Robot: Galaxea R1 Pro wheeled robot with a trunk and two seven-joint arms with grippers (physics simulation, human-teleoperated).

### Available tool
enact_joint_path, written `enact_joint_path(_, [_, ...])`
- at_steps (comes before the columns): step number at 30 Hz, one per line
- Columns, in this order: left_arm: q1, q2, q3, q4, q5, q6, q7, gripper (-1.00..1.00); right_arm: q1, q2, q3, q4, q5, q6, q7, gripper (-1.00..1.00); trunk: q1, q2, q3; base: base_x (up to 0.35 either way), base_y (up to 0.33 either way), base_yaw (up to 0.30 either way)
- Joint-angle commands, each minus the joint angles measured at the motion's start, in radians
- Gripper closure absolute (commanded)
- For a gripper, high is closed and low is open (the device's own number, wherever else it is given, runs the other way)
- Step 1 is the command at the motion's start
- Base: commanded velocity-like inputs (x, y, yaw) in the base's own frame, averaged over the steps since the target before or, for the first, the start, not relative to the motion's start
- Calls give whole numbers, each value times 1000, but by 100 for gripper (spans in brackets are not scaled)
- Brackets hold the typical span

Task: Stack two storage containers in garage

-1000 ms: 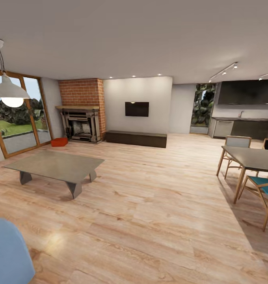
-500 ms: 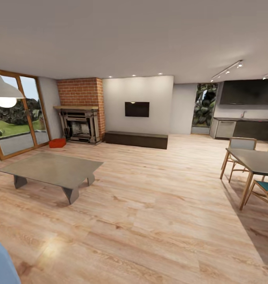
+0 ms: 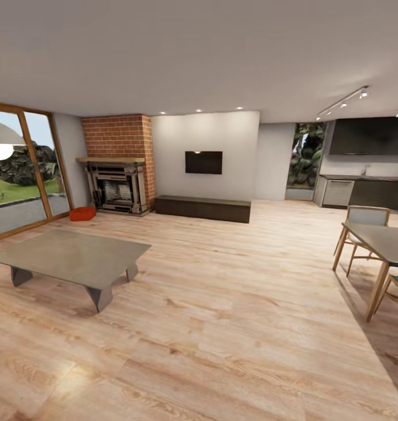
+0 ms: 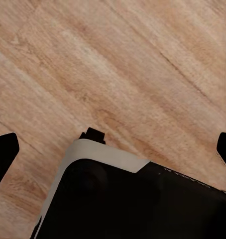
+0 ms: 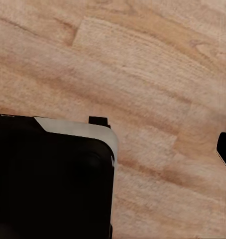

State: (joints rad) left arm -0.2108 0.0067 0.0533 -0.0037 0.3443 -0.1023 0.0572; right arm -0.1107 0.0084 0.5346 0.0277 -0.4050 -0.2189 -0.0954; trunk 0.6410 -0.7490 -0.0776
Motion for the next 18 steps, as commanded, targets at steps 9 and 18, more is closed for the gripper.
enact_joint_path(9, [-1, 0, 5, 1, 1, -2, 1, -100, -1, 1, 8, 3, -8, -5, -2, -100, 1, -1, -2, 323, 0, 0])
enact_joint_path(18, [-1, -1, 5, 1, 0, -3, 1, -100, -1, 1, 8, 3, -8, -5, -1, -100, 1, -1, -2, 323, 0, 0])
